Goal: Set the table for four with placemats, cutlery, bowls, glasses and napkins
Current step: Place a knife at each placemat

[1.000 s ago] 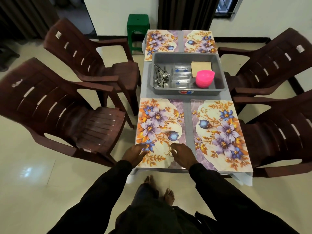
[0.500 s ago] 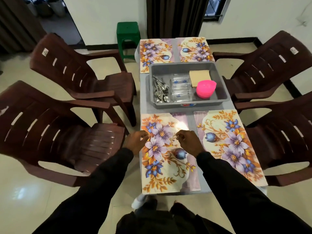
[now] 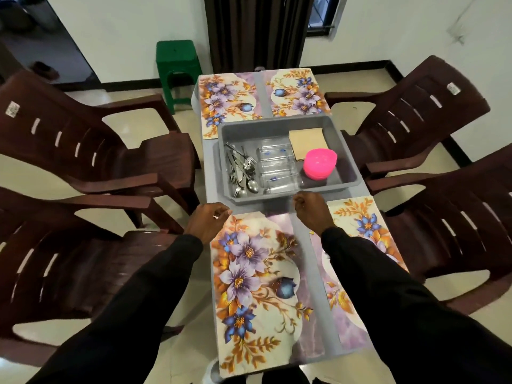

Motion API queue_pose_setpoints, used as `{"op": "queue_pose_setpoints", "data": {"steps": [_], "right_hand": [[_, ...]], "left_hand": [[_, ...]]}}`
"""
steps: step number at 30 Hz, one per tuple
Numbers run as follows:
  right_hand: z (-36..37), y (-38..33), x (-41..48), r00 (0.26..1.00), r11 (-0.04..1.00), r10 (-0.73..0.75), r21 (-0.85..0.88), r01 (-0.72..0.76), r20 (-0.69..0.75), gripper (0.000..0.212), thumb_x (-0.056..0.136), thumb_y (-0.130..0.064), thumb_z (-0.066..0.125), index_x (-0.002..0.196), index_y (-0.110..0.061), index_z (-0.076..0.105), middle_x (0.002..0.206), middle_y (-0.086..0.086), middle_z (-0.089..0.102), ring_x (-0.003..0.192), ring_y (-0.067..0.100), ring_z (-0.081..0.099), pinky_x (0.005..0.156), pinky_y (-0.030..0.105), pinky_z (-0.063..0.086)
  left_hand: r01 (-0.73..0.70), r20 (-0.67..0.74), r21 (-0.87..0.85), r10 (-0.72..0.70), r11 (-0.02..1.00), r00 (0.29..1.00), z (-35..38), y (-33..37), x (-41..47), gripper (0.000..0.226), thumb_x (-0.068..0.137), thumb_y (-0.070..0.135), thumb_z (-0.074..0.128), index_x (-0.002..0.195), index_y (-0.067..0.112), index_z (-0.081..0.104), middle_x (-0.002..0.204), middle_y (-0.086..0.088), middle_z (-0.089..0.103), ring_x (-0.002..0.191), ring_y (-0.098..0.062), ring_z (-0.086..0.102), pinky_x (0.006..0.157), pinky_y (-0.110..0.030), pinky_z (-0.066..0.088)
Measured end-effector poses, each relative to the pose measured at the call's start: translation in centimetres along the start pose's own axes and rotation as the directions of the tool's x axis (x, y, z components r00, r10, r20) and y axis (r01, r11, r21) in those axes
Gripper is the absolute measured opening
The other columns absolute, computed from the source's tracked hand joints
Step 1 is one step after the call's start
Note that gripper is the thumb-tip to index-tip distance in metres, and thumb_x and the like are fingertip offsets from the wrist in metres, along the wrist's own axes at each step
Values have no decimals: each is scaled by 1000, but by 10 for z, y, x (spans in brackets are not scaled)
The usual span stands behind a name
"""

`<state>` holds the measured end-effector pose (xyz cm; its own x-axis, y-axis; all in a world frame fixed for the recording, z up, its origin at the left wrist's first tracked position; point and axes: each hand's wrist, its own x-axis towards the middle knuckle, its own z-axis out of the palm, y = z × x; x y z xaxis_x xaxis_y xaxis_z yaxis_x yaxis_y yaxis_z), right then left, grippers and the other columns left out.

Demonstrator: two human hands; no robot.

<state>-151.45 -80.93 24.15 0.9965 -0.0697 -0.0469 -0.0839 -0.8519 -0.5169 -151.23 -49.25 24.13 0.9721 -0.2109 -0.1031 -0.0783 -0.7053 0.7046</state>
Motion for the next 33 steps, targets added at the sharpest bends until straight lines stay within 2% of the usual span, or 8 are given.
{"op": "queue_pose_setpoints", "data": {"steps": [2, 5, 7, 9, 20, 25, 30, 33], "right_hand": [[-7, 7, 24, 1000, 1000, -16, -1, 16, -7, 20, 84, -1, 49, 77, -13, 64, 77, 10, 70, 73, 34, 64, 61, 31, 42], [-11, 20, 55, 997, 996, -76, -37, 77, 30, 19, 91, -2, 52, 82, -18, 58, 80, 8, 65, 77, 33, 64, 63, 40, 54], [-10, 27, 77, 991, 991, -105, -81, 111, 83, 13, 92, -2, 60, 98, -11, 67, 94, 12, 71, 89, 34, 68, 75, 41, 57], [-8, 31, 96, 981, 979, -122, -147, 144, 151, 23, 90, -4, 69, 112, -4, 68, 107, 17, 72, 100, 35, 68, 85, 42, 56], [16, 34, 147, 882, 818, -246, -402, 411, 402, 45, 85, -12, 79, 126, -8, 62, 124, 16, 62, 113, 33, 60, 90, 46, 55], [21, 26, 163, 878, 881, -271, -265, 391, 393, 35, 91, -16, 73, 125, -10, 65, 124, 14, 66, 112, 32, 64, 89, 47, 56], [51, -18, 177, 866, 905, -398, -24, 424, 304, 16, 95, 3, 62, 105, -3, 72, 101, 18, 74, 86, 27, 72, 76, 31, 57], [82, -46, 180, 840, 890, -420, -27, 456, 344, 15, 90, 10, 63, 98, -1, 70, 91, 19, 72, 82, 29, 72, 77, 40, 61]], "left_hand": [[6, -5, 9, -6, 1000, 1000, 4, 6, 19, 21, 98, 34, 65, 99, 17, 78, 94, 5, 77, 84, -11, 70, 79, -36, 58], [24, -15, 26, -24, 999, 1000, 8, 14, 42, 20, 98, 33, 64, 101, 19, 77, 96, 6, 77, 86, -10, 70, 80, -36, 59], [25, -12, 26, -25, 999, 1000, 14, 17, 60, 20, 98, 34, 64, 100, 19, 77, 96, 6, 77, 86, -9, 70, 80, -38, 59], [11, -8, 21, -10, 1000, 1000, 18, 19, 73, 19, 98, 32, 65, 101, 18, 77, 97, 5, 77, 87, -9, 70, 81, -40, 60], [22, -27, 15, -22, 1000, 999, 33, 18, 101, 12, 96, 21, 70, 103, 15, 76, 96, 3, 77, 85, -8, 71, 80, -40, 61], [69, -83, -36, -72, 997, 994, 24, 9, 103, 15, 95, 14, 70, 108, 11, 76, 100, 1, 77, 85, -6, 70, 84, -33, 61], [103, -137, -107, -117, 989, 984, 16, 1, 110, 14, 95, 18, 70, 107, 12, 77, 96, 6, 76, 88, -4, 70, 84, -24, 59], [91, -166, -119, -110, 989, 980, 12, -1, 112, 15, 95, 18, 70, 107, 11, 76, 98, 5, 76, 91, -5, 70, 85, -21, 57]]}}
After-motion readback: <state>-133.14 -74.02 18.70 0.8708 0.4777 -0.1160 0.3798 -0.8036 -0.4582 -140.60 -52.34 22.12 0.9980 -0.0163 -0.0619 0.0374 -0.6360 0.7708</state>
